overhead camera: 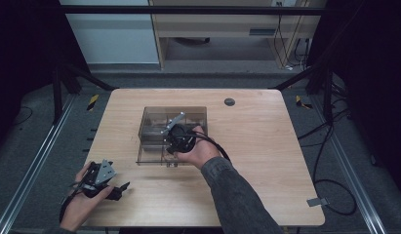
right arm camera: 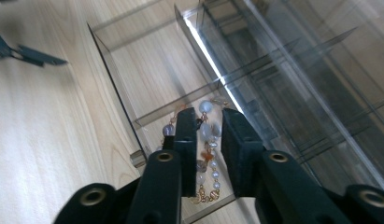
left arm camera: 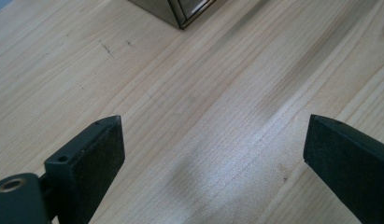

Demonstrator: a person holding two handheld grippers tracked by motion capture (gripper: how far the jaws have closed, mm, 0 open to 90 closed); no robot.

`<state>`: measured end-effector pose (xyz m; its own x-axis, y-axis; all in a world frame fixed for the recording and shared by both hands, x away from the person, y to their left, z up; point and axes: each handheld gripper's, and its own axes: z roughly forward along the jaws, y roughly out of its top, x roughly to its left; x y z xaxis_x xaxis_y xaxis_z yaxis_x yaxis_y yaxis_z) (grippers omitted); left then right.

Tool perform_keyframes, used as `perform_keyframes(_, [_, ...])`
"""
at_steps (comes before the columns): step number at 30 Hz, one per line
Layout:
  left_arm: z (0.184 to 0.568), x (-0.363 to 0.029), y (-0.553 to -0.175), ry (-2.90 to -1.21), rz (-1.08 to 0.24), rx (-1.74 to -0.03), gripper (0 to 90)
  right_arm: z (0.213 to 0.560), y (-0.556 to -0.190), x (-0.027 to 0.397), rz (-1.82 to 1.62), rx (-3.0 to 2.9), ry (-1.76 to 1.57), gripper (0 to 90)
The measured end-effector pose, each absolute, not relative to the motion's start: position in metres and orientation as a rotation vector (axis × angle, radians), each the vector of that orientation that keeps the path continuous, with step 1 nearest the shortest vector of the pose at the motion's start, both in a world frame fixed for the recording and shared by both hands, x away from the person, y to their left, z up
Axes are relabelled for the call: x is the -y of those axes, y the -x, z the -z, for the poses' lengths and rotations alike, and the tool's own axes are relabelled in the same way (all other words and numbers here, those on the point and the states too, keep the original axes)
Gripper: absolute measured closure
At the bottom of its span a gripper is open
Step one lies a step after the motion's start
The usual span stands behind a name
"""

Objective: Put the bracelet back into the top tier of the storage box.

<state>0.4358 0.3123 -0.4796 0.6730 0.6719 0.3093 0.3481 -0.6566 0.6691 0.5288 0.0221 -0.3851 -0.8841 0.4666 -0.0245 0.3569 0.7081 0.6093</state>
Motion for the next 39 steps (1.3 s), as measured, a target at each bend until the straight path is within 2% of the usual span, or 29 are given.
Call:
perform_keyframes(18, [0.480,-0.314,-0.436,-2.305,-0.738,-0.793,5.2,0.368,-0.512,-0.006,-0.980,-2.691,-0.690,74.7])
perform_keyframes(39, [0.479,-0.313,-0.435,-2.302,-0.751,-0.815,5.2,0.363,-0.489,0.035,-1.091,-2.564,-0.826,89.0])
